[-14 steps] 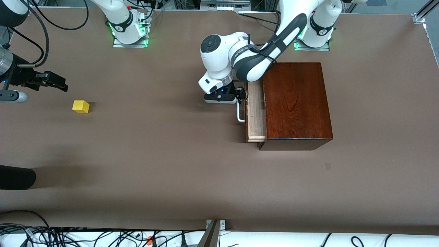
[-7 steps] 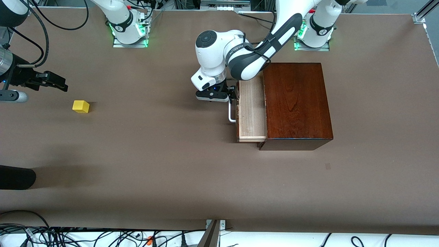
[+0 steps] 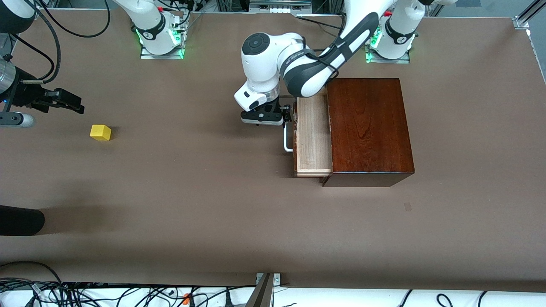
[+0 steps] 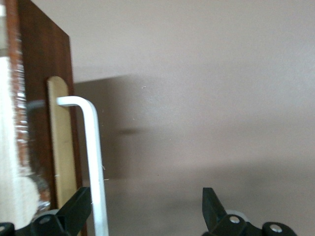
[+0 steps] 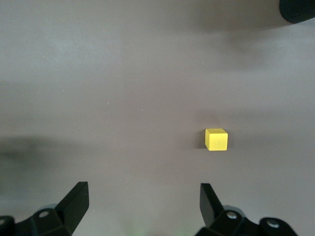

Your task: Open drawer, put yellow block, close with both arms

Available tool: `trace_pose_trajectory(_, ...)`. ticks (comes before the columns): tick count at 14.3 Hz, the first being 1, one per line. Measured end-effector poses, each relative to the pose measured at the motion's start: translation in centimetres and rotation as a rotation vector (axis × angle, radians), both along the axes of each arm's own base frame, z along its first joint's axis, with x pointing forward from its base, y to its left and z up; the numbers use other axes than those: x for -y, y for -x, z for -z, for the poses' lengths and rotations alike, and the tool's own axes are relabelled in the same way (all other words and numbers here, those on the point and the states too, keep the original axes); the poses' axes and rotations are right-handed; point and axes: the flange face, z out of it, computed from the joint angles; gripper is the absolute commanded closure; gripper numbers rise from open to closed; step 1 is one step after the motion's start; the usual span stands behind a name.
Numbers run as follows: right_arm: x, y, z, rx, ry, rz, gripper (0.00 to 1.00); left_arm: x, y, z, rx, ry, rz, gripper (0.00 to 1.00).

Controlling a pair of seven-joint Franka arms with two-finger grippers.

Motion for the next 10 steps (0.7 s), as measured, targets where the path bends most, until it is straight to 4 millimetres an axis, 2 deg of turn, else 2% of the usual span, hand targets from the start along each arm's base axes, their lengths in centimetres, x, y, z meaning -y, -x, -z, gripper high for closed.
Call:
trace_pose_trajectory(2, 0.1, 0.0, 0.0, 0.0, 0.0, 0.001, 0.0, -1.1, -0.8, -3.4, -0.021, -0.021, -0.023, 0.0)
trace_pose_trajectory(4, 0.4, 0.0, 0.0, -0.001, 0.001, 0.007, 0.0, -3.5, -2.5, -7.7, -0.059, -0.057, -0.013, 0.0)
trace_pose_trajectory(7, 2.8, 0.0, -0.1, 0.01, 0.038, 0.032, 0.0, -9.1, -6.4, -14.4, -0.136, -0.06, 0.035, 0.0)
trace_pose_trajectory(10, 6.3, 0.0, 0.1, 0.014, 0.046, -0.003, 0.0, -15.2, -10.1, -18.2, -0.184, -0.044, 0.115, 0.0)
